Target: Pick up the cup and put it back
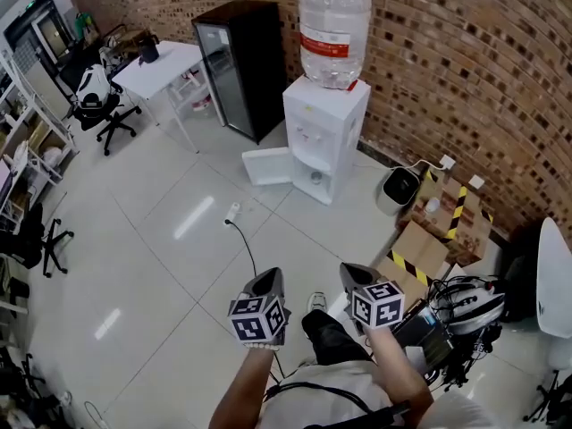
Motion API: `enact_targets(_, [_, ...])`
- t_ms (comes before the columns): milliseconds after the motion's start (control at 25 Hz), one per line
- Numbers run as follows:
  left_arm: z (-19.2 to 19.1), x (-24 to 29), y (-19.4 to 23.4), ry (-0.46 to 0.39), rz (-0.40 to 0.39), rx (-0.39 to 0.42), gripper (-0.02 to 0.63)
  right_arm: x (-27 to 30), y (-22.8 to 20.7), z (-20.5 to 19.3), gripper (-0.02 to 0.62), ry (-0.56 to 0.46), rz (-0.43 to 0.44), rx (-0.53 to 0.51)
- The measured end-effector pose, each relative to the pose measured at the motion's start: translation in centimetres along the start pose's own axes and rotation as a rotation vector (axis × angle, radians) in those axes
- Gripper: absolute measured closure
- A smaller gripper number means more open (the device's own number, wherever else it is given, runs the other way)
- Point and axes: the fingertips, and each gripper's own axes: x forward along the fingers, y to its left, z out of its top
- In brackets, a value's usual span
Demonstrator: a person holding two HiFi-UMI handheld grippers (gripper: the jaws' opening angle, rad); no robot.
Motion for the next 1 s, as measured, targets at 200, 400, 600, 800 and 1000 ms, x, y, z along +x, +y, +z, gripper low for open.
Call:
enact_targets(200, [3.8, 5.7, 0.6, 0.026, -0.014, 0.02, 0.603, 3.6, -3.2, 3.1, 0.586, 0.006, -0.016, 0.022])
enact_targets(400, [7.1, 10.5, 1.1, 0.042, -0.012, 0.039, 0.603, 6.9, -6.5, 5.5, 0.586, 0.022, -0.026, 0.037])
enact_targets(600, [8.9, 14.0, 2.1, 0.052, 0.002, 0.037, 0.603, 10.1, -8.8, 6.8, 0.586, 0.046, -0.023, 0.037])
enact_targets(800, [9.6, 16.6, 4.1, 0.071, 0.028, 0.038, 0.603, 14.0, -10.7, 6.8, 0.586, 0.068, -0.032, 0.038])
enact_targets(1000, [8.4, 21.2, 6.4, 0.091, 0.029, 0.046, 0.603, 19.5, -13.6, 4.9, 0.586, 0.07, -0.057, 0.072])
